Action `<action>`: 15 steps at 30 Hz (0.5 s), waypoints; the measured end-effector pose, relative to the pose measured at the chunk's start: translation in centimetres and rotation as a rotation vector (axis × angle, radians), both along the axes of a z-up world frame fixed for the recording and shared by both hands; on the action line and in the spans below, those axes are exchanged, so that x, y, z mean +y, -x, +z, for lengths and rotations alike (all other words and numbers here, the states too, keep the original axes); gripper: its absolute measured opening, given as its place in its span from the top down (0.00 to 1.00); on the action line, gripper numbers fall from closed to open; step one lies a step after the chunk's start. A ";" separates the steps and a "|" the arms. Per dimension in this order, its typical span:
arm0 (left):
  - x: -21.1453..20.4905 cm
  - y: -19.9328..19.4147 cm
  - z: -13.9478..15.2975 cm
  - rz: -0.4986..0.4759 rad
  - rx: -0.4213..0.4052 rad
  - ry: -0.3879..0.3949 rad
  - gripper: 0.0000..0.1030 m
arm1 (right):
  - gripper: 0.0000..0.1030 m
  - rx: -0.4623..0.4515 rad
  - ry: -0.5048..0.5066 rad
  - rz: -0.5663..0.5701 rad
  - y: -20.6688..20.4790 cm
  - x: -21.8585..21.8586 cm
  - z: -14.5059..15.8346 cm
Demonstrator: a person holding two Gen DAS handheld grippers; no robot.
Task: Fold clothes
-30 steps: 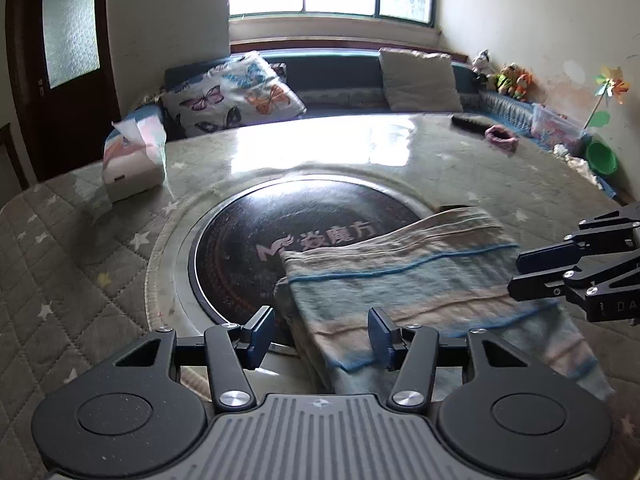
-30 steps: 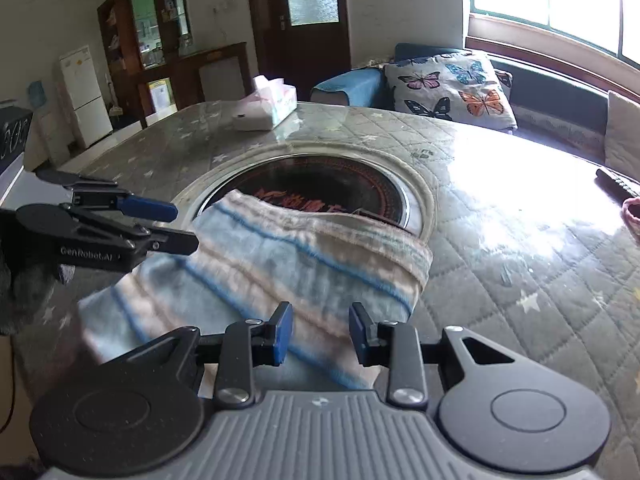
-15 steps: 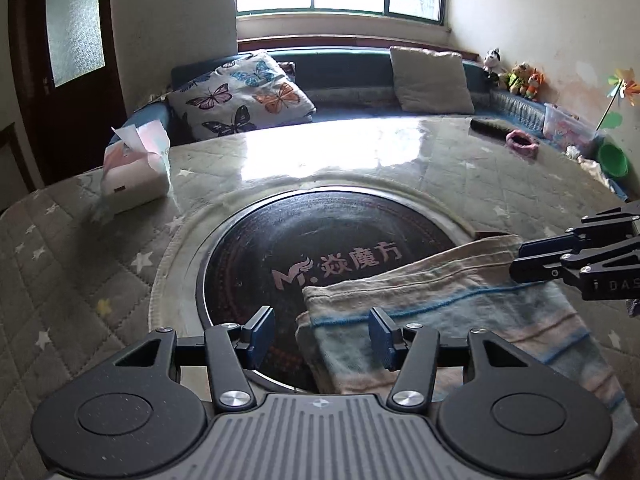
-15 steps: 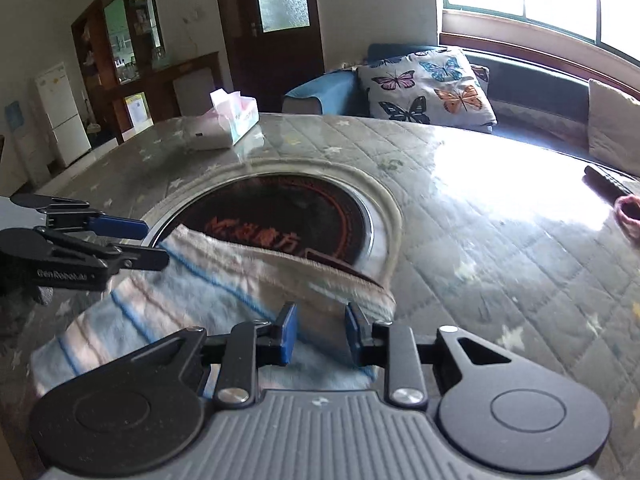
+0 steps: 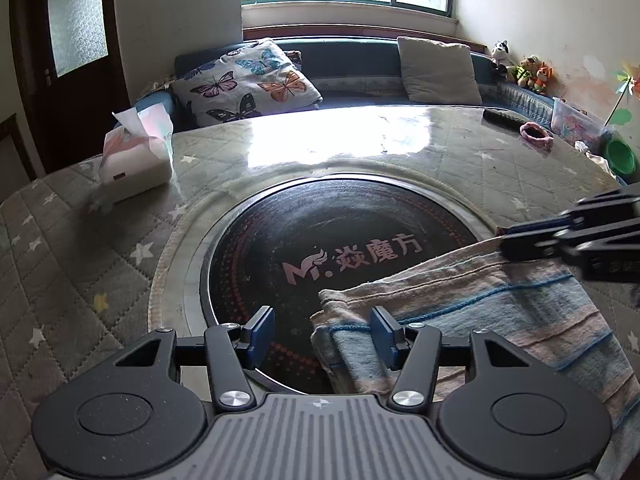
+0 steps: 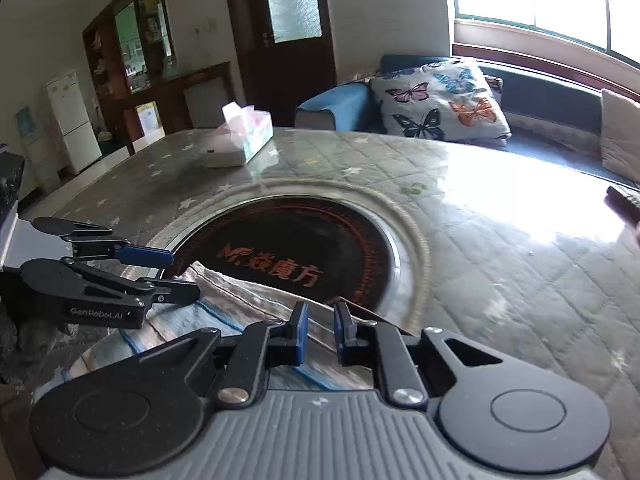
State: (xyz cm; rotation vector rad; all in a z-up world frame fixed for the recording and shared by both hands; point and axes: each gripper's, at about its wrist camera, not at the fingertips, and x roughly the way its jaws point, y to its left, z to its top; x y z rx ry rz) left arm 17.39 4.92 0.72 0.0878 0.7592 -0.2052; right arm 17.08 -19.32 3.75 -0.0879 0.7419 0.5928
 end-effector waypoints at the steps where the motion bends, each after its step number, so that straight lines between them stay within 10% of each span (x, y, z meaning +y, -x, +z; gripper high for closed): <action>1: 0.1 0.0 0.0 0.000 0.001 0.001 0.45 | 0.88 0.014 0.008 -0.003 -0.4 0.4 -0.5; 15: 0.0 0.2 0.0 -0.001 0.000 -0.006 0.44 | 0.87 -0.031 0.027 0.134 3.8 2.7 0.7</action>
